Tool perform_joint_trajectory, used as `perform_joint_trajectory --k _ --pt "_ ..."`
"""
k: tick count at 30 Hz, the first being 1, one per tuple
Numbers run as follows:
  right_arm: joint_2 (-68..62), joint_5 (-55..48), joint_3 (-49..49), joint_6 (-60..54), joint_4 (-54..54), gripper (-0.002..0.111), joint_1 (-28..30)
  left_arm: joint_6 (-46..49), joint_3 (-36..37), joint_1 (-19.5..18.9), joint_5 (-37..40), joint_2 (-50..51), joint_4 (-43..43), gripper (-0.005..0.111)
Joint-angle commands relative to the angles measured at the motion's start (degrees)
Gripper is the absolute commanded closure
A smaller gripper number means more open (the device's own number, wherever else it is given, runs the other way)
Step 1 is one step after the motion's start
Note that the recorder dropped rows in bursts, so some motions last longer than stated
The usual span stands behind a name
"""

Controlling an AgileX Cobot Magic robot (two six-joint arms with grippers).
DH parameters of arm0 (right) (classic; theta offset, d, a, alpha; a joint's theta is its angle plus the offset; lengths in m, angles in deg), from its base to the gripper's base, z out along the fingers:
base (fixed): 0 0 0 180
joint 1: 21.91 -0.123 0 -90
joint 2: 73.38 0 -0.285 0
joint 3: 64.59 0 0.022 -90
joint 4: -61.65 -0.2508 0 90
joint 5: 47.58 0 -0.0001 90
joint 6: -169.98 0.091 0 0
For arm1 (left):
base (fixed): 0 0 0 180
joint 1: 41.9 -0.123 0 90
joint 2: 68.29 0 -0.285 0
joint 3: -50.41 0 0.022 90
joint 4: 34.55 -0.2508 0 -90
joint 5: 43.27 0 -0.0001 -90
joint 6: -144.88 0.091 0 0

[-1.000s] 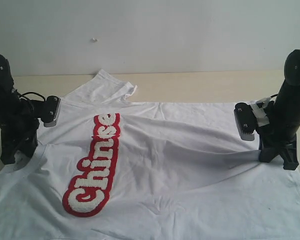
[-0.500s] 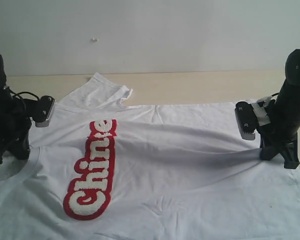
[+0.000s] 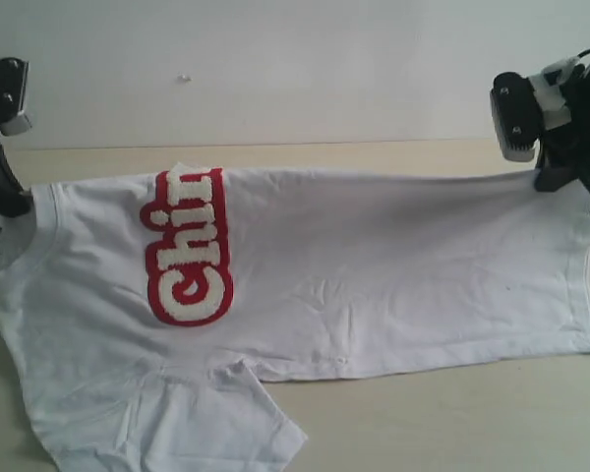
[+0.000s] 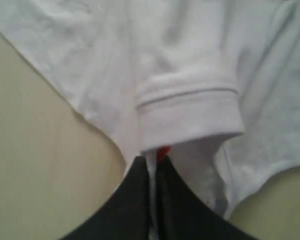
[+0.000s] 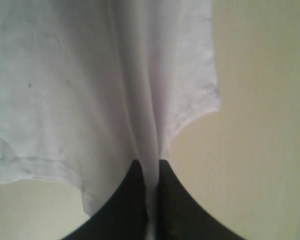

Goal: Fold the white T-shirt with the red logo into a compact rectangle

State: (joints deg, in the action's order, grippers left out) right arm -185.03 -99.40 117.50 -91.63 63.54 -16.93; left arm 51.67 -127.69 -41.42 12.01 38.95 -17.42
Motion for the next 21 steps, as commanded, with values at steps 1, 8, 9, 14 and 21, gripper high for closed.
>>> perform_joint_trajectory --k 1,8,9,14,21 --pt "5.07 -0.33 0.60 0.97 0.17 0.108 0.49 0.87 0.03 -1.40 -0.56 -3.77 4.03 0.107" --pt "11.55 -2.21 0.60 1.36 -1.50 0.108 0.49 1.25 0.70 -1.03 0.33 -10.39 9.22 0.107" --pt "12.41 -2.34 0.60 1.36 -1.89 0.108 0.49 1.25 1.12 -0.91 0.23 -11.69 9.33 0.107" --pt "17.02 -4.44 0.60 2.63 -1.89 0.108 0.49 0.82 2.70 -0.91 0.08 -16.95 10.54 0.107" --pt "23.31 -8.27 0.49 2.76 -1.89 0.108 0.38 -2.60 3.05 1.53 2.36 -24.00 11.85 0.107"
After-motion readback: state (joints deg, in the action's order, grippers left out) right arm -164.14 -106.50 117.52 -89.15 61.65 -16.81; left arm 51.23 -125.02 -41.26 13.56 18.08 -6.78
